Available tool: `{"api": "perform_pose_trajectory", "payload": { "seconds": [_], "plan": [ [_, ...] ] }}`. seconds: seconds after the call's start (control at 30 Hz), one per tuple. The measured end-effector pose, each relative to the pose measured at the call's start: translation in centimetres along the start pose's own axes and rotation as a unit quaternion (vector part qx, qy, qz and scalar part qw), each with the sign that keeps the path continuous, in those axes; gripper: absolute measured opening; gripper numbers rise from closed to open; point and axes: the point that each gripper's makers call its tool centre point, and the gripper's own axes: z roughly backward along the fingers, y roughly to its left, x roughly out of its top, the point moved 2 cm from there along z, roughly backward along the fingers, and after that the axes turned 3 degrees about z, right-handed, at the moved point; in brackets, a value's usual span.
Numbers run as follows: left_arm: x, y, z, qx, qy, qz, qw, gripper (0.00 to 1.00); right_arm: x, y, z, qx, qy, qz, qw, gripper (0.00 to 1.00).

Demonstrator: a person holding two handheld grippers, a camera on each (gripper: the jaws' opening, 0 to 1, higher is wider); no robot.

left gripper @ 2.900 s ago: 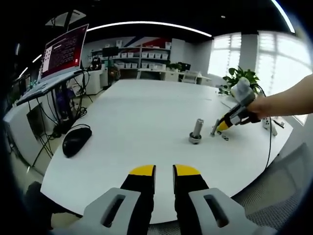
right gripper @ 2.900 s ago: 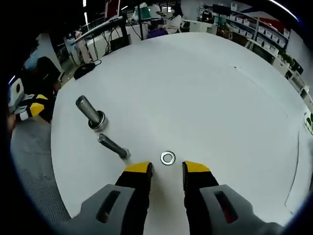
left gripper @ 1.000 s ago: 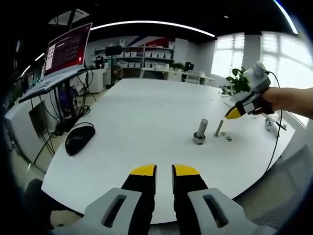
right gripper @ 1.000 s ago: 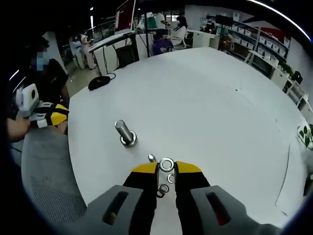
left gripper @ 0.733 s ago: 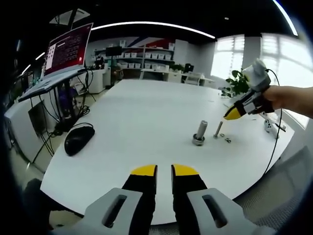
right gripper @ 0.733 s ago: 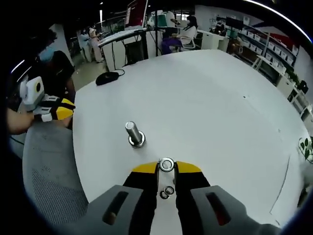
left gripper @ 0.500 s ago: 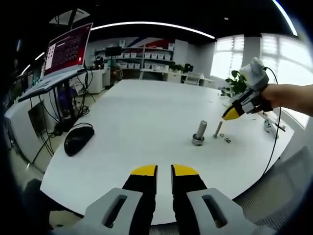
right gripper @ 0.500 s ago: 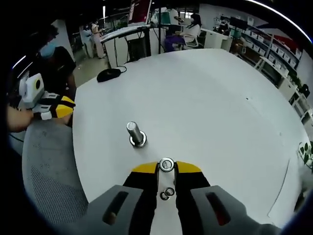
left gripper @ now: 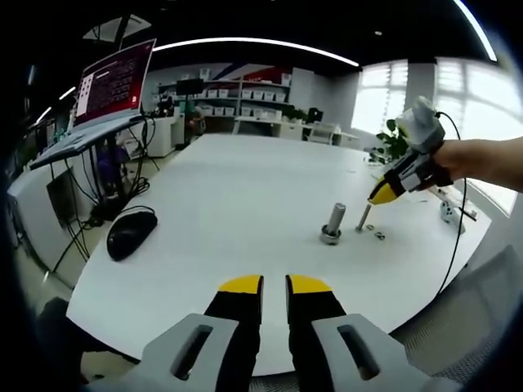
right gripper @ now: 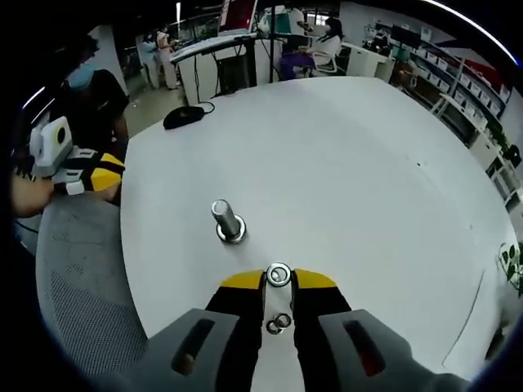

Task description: Place the washer onto the threaded stud by aligning its center hole with the stud, sliding it down to the base, and recovering from edge contact or off-axis alignment until the washer reaches the visible bottom stop.

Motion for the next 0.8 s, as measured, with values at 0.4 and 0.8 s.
{"api": "perform_pose_trajectory", "payload": {
  "seconds": [0.4,0.8],
  "plan": [
    [0.08,-0.03,0.03,-0.001,-0.004,0.002,1.0,0.08,-0.28,0.38,-0.44,0.004,0.015,0.003,0.9999,0.14],
    [0.17,0.01,0.03,-0.001,-0.007,0.003,1.0,0.08,-0.1,0.69,-0.71,0.008,0.025,0.011,0.9996,0.14]
  ]
}}
